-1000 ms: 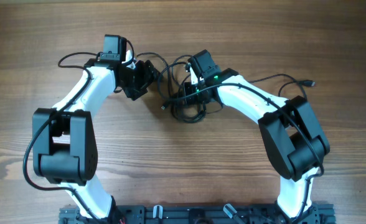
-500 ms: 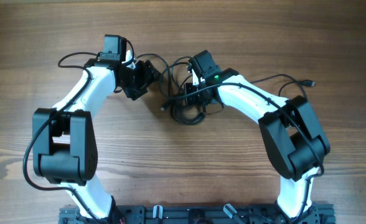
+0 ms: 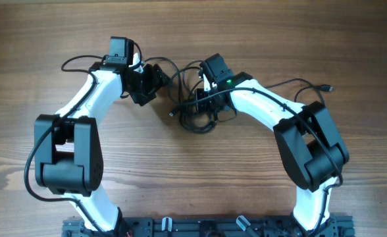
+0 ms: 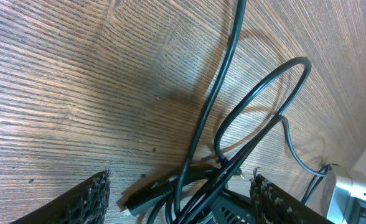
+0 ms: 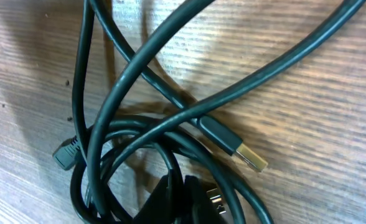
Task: Untangle cables
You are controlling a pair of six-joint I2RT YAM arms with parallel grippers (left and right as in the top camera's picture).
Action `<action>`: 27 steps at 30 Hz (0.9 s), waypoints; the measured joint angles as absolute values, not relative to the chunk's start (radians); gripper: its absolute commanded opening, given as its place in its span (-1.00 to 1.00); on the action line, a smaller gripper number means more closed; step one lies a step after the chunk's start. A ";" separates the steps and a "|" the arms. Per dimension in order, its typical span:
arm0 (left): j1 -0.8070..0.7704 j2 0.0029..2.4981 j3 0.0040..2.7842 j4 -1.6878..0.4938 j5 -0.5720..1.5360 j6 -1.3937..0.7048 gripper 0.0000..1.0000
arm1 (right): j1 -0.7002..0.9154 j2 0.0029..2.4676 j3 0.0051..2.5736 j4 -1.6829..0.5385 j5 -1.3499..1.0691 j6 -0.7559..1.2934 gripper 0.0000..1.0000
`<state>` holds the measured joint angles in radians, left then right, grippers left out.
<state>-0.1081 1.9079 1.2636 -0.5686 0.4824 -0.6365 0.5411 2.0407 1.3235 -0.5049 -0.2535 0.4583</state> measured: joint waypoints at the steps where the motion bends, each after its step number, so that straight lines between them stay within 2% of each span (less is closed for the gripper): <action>1: -0.108 1.908 1.264 -0.569 0.482 -0.636 0.49 | 0.541 2.041 1.324 -0.508 -0.255 0.461 -0.71; 5: -0.108 1.908 1.264 -0.569 0.482 -0.636 0.49 | 0.542 2.041 1.324 -0.517 -0.258 0.471 -0.59; 7: -0.108 1.908 1.264 -0.569 0.482 -0.636 0.49 | 0.542 2.042 1.324 -0.516 -0.258 0.472 -0.60; 8: -0.108 1.908 1.264 -0.569 0.482 -0.636 0.49 | 0.542 2.044 1.324 -0.514 -0.258 0.473 -0.61; 12: -0.108 1.908 1.264 -0.569 0.482 -0.636 0.48 | 0.542 2.052 1.324 -0.508 -0.258 0.476 -0.91; 20: -0.108 1.908 1.264 -0.569 0.483 -0.626 0.29 | 0.534 2.057 1.324 -0.481 -0.310 0.479 -0.91; 22: -0.108 1.908 1.264 -0.569 0.484 -0.615 -0.02 | 0.524 2.060 1.324 -0.476 -0.341 0.503 -0.91; 24: -0.108 1.908 1.264 -0.568 0.494 -0.605 -0.49 | 0.511 2.060 1.324 -0.473 -0.358 0.541 -0.92; 27: -0.104 1.908 1.264 -0.561 0.527 -0.585 -0.92 | 0.484 2.060 1.324 -0.456 -0.362 0.604 -0.91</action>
